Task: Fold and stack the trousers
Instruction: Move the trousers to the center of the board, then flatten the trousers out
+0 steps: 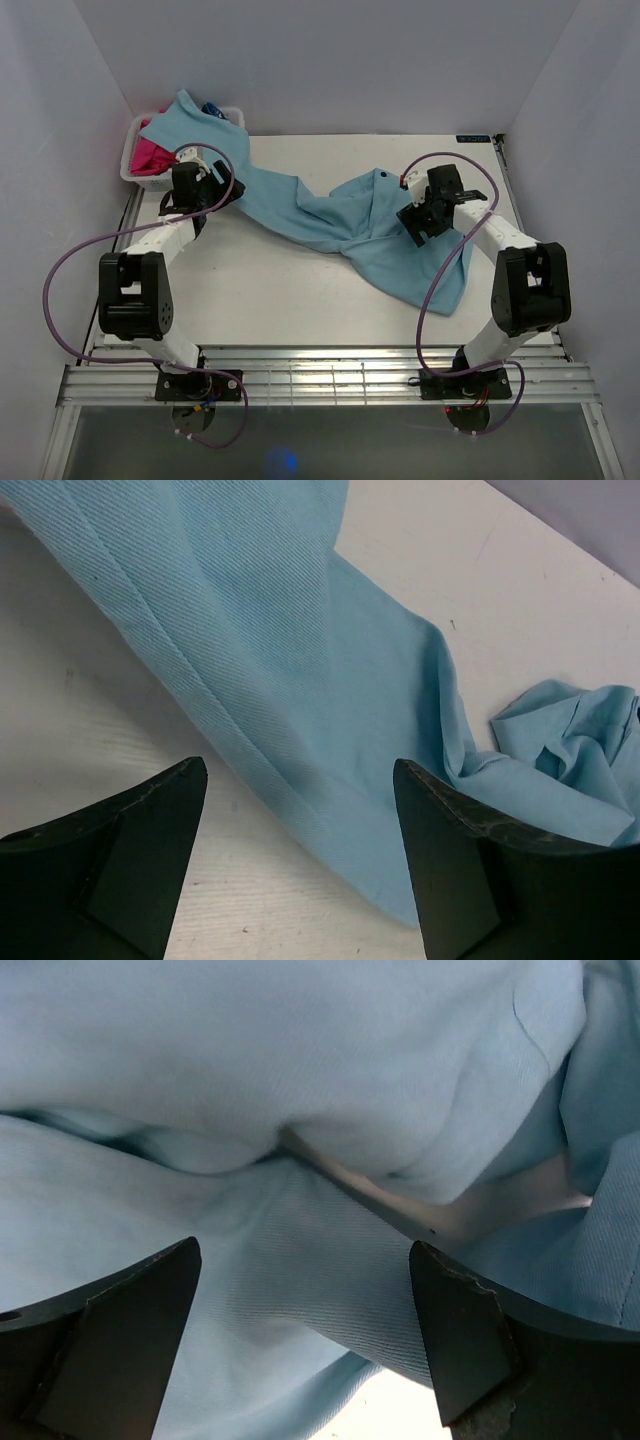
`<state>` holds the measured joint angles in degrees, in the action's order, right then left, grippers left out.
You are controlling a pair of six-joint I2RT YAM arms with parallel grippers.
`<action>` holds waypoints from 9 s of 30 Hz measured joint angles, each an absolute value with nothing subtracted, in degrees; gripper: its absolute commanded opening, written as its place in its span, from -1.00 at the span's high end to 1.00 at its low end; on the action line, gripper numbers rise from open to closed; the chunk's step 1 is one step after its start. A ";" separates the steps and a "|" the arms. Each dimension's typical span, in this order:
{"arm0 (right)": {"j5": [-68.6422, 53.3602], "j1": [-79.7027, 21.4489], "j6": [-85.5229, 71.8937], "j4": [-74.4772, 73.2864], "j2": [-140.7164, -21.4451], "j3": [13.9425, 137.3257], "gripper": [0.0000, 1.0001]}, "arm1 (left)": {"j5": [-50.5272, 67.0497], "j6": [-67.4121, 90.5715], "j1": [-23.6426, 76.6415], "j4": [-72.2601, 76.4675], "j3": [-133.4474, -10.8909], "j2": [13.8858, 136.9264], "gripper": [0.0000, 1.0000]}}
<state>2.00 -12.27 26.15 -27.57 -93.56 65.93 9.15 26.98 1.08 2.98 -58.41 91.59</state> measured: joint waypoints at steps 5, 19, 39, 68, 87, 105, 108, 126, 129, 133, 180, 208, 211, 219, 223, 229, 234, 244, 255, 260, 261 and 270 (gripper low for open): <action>3.03 -8.05 27.29 -28.18 -92.31 64.14 -0.80 | 8.75 29.80 1.08 6.04 -58.59 94.32 -0.19; -5.39 13.98 30.30 -35.77 -80.64 65.93 -0.80 | 10.90 31.64 1.48 6.35 -60.47 97.03 0.19; -14.92 16.27 21.30 -39.53 -88.60 63.42 -0.80 | 4.75 32.49 1.52 4.84 -62.08 102.98 0.18; -24.10 19.05 19.22 -33.43 -93.80 67.61 -0.76 | 43.03 6.55 43.00 -10.59 -66.22 89.08 -0.96; -19.97 17.74 15.16 -28.08 -96.42 71.53 -0.80 | 31.88 -12.56 26.59 -31.00 -121.93 125.75 -0.93; -39.24 13.21 15.14 -33.23 -90.72 71.79 0.84 | 37.45 2.44 15.62 -30.48 -102.35 119.09 -0.93; -42.35 1.87 13.26 -31.20 -77.01 70.11 0.84 | 40.29 4.19 7.88 -31.64 -101.03 112.33 -0.95; -33.91 -51.40 0.03 -20.47 -111.18 97.84 -0.47 | 47.09 7.49 -9.98 -38.44 -83.13 87.94 -0.96; -34.26 -48.71 2.13 -22.24 -108.84 98.48 -0.84 | 47.44 5.30 -11.09 -40.25 -80.88 85.89 -0.96; -34.85 -34.04 5.52 -24.67 -101.16 96.20 -0.89 | 46.11 -1.32 -8.38 -41.85 -79.81 85.82 -0.96; -12.82 4.84 31.46 -42.59 -105.80 77.76 -0.45 | 24.53 -21.54 1.67 -38.00 -81.36 102.91 -0.47; -15.20 5.41 26.72 -39.64 -131.24 106.56 0.84 | 19.38 -15.25 24.71 -37.12 -91.90 116.90 0.20; -15.22 5.21 27.44 -39.13 -129.03 103.31 0.84 | 16.36 -14.50 23.22 -36.40 -89.23 116.31 1.00; -14.00 13.80 32.47 -41.01 -112.49 79.13 0.85 | 12.49 -14.87 8.19 -35.31 -78.28 104.31 1.00; -12.62 17.54 39.86 -45.84 -102.43 66.96 0.69 | 9.19 -18.11 0.05 -35.03 -71.26 96.95 0.95; -17.39 15.53 50.17 -63.75 -99.26 68.84 -0.81 | 9.04 -23.81 0.05 -38.96 -66.46 94.94 -0.73; -24.91 16.86 45.69 -66.11 -105.32 93.36 -0.79 | 16.84 -24.77 -1.54 -42.00 -68.99 92.95 -0.80; -29.47 7.57 30.41 -55.90 -125.67 116.36 -0.72 | 27.81 -16.64 3.36 -36.86 -91.33 100.36 -0.87; -23.44 -3.75 24.08 -46.78 -131.76 109.36 -0.58 | 9.30 -7.46 24.01 -32.47 -104.68 125.19 -0.96; -21.76 -3.79 24.03 -44.86 -132.97 110.19 0.84 | -1.02 -6.44 25.69 -30.81 -104.90 130.87 -0.96; -21.34 -3.68 23.70 -44.77 -133.03 109.97 0.84 | -1.58 -6.61 25.21 -30.52 -104.71 130.85 -0.87; -22.87 3.42 22.44 -42.76 -125.19 101.69 0.84 | -4.08 -8.14 22.09 -26.87 -97.41 127.13 1.00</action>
